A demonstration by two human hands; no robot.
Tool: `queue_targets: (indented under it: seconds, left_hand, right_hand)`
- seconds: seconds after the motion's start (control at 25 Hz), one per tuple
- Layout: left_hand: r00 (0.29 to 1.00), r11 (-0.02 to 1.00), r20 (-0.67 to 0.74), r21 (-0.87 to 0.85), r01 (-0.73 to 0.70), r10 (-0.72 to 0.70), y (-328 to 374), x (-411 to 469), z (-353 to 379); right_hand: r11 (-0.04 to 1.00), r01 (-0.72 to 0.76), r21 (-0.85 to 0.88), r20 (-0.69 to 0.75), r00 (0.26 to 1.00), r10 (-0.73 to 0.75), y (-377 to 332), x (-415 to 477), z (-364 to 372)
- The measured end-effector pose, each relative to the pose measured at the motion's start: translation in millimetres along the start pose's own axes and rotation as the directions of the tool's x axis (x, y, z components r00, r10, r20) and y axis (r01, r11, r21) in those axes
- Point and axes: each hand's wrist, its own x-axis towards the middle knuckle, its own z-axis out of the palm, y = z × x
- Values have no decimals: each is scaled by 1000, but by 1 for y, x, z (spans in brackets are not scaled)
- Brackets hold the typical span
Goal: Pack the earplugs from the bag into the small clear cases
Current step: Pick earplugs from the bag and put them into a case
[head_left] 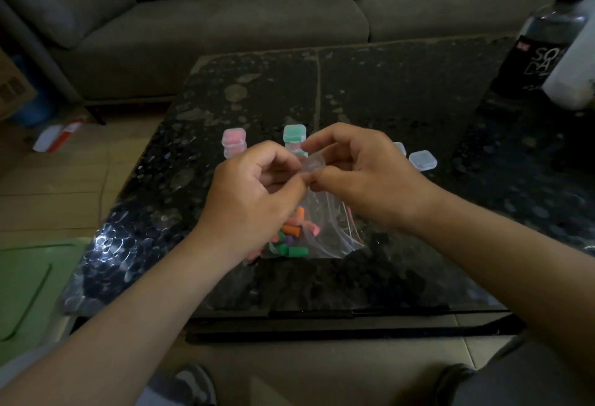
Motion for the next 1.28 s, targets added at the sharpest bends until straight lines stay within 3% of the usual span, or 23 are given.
queue_targets:
  seconds: [0.16,0.4,0.56,0.68,0.76,0.88,1.0,1.28]
  left_hand:
    - [993,998,-110,-43,37,-41,4,7,-4]
    - [938,899,-78,-322,297,-338,10,10,-1]
    - [946,906,117,-271,325,-304,7,1,2]
    - [920,882,117,-262,392,-374,4,4,-2]
    - [891,864,105,-218,455,-442,3,9,-9]
    - [852,852,127,-71,519,-509,-2,11,-17]
    - [833,843,153,7,538,-533,-6,9,-16]
    - [832,850,173,98,517,-526,-14,6,-10]
  right_hand:
    - [1000,11,-10,51,999,-11,1,-2,3]
    - [993,-17,-116,47,999,23,0,-1,2]
    - [998,-29,-58,-18,999,28,-1,-2,2]
    - [996,-55,-75,-128,991,45,-3,-1,-7]
    - [965,-112,-238,-150,986,77,2,1,-17]
    - [816,-183,-548,0,976,218,10,0,-19]
    - [798,-136,-587,143,953,268,15,-4,-9]
    - [790,72,-608,264,957,116,15,-3,12]
